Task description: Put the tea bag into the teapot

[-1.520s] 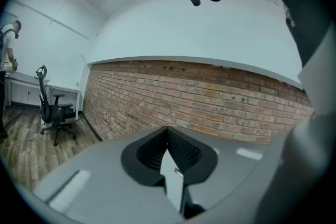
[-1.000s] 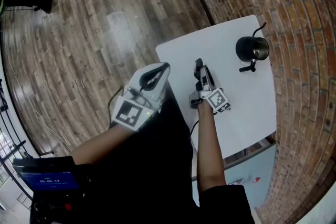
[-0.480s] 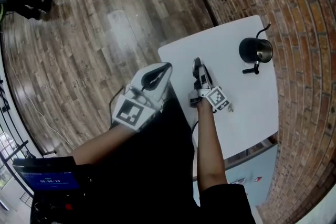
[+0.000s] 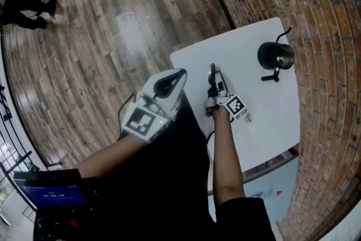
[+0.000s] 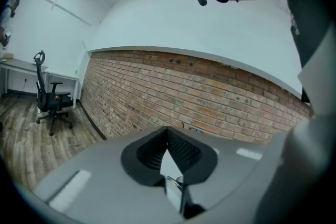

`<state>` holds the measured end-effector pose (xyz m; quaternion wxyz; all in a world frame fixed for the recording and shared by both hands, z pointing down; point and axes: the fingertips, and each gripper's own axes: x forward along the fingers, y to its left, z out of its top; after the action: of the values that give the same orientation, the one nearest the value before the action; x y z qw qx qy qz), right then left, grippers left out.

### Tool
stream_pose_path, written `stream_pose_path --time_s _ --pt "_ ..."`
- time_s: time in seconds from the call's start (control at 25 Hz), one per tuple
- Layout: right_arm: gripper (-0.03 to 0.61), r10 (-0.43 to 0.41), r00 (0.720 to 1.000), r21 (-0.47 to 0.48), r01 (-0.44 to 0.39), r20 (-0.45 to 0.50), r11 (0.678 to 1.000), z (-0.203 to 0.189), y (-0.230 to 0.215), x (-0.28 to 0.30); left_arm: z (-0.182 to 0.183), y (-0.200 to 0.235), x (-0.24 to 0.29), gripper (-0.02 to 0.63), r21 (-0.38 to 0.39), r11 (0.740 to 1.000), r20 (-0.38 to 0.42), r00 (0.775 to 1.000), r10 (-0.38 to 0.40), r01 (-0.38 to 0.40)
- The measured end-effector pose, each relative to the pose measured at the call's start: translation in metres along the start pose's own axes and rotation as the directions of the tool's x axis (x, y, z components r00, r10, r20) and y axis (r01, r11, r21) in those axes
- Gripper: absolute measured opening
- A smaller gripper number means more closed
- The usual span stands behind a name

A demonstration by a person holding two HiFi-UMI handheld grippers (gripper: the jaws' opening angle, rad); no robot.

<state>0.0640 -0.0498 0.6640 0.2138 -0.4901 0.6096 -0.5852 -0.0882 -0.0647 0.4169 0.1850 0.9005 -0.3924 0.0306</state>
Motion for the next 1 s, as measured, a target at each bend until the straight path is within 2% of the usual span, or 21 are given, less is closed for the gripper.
stream_pose_path --time_s 0.24,0.52,1.0 --pt "0.087 0.060 0.998 0.099 -0.062 0.023 0.993 0.003 -0.004 -0.002 -0.002 0.000 -0.001 0.000 -0.017 1.000 -0.001 1.000 0.003 -0.004" --pt "0.086 0.070 0.994 0.184 -0.084 0.081 0.979 0.008 -0.011 -0.004 -0.003 0.001 -0.002 0.000 -0.020 1.000 -0.002 1.000 0.005 -0.005" --pt "0.094 0.069 0.977 0.361 -0.139 0.201 0.922 0.012 -0.023 -0.012 -0.006 -0.003 -0.006 0.000 0.009 1.000 -0.005 1.000 -0.003 0.003"
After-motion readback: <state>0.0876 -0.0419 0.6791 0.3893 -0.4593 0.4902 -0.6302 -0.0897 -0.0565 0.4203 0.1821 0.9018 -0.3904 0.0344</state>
